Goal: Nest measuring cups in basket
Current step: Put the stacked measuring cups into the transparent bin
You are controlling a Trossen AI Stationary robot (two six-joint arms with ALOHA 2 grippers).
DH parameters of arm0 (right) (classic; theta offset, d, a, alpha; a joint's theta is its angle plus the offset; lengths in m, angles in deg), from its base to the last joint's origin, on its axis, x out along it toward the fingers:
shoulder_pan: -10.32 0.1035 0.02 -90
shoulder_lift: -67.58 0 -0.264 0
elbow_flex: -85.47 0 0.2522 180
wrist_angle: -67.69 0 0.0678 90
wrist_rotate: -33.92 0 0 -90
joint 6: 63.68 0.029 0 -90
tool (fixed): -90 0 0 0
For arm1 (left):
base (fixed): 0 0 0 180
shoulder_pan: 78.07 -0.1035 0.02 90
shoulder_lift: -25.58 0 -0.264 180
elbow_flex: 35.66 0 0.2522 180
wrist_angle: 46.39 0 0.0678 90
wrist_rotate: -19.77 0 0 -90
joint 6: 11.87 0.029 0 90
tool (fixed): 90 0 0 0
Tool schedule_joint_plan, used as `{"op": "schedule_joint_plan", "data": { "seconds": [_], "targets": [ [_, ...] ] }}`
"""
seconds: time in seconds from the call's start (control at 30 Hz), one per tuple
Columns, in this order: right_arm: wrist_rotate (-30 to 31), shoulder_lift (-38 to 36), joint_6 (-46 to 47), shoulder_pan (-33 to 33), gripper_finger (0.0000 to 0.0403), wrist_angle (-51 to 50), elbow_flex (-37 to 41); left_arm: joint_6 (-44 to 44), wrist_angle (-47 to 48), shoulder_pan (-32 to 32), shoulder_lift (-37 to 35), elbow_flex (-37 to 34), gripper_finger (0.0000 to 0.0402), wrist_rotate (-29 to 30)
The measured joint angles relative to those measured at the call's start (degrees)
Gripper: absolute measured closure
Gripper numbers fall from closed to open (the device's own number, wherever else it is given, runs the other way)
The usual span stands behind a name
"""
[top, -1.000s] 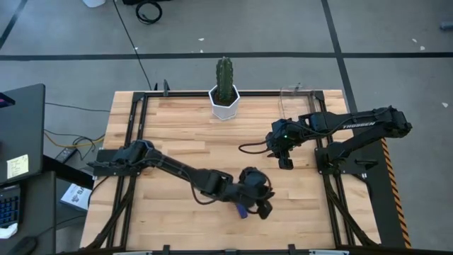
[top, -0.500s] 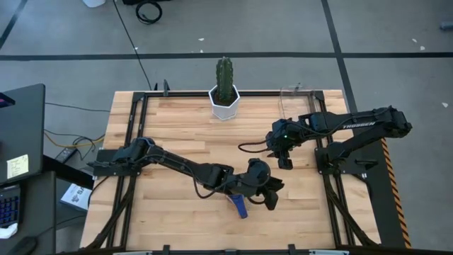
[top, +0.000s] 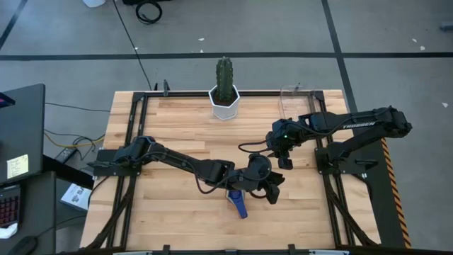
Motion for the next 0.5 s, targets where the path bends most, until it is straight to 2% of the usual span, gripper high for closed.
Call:
{"op": "schedule_joint_plan", "data": {
  "seconds": [0.37, 0.5],
  "targets": [
    [0.00, 0.00, -0.37, 0.00, 0.0277, 0.00, 0.00, -0.53, -0.05, -0.20, 0.00, 0.01, 0.0310, -0.82],
    [0.00, 0.00, 0.26, 0.00, 0.0277, 0.00, 0.00, 6.60, 2.65, -0.41, -0.04, 0.07, 0.0310, -0.74]
  ]
}}
